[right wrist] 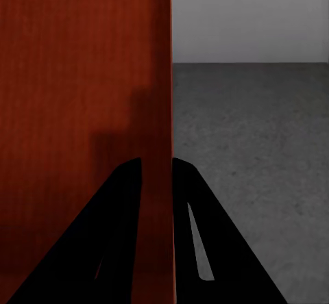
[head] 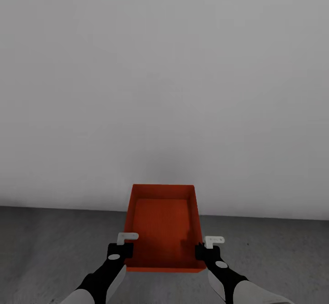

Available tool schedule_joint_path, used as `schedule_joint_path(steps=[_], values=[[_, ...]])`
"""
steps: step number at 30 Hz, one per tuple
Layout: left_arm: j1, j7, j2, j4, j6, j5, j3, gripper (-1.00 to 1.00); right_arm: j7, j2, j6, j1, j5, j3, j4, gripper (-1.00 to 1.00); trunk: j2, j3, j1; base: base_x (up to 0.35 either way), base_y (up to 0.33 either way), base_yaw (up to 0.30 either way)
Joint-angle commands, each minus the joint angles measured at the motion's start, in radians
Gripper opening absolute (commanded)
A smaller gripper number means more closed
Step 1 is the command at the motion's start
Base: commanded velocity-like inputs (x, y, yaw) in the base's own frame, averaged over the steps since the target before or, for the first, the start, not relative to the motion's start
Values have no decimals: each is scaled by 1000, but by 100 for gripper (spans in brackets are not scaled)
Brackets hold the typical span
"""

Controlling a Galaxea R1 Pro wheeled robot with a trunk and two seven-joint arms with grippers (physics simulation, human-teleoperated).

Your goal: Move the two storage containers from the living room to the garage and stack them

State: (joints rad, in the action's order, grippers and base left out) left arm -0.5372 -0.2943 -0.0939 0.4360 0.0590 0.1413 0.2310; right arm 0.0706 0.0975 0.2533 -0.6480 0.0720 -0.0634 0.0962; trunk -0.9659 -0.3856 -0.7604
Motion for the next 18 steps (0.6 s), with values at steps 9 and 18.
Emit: schedule_joint_path(steps=[9,18], values=[[-1,-14,2,1,7,92,-28,-100,-2,-9,4,-1,2,10,4,-100,-64,-44,-35,0,0,0],[-1,-14,2,1,8,92,-28,-100,-2,-9,4,-1,2,10,4,-100,-64,-58,-35,0,0,0]])
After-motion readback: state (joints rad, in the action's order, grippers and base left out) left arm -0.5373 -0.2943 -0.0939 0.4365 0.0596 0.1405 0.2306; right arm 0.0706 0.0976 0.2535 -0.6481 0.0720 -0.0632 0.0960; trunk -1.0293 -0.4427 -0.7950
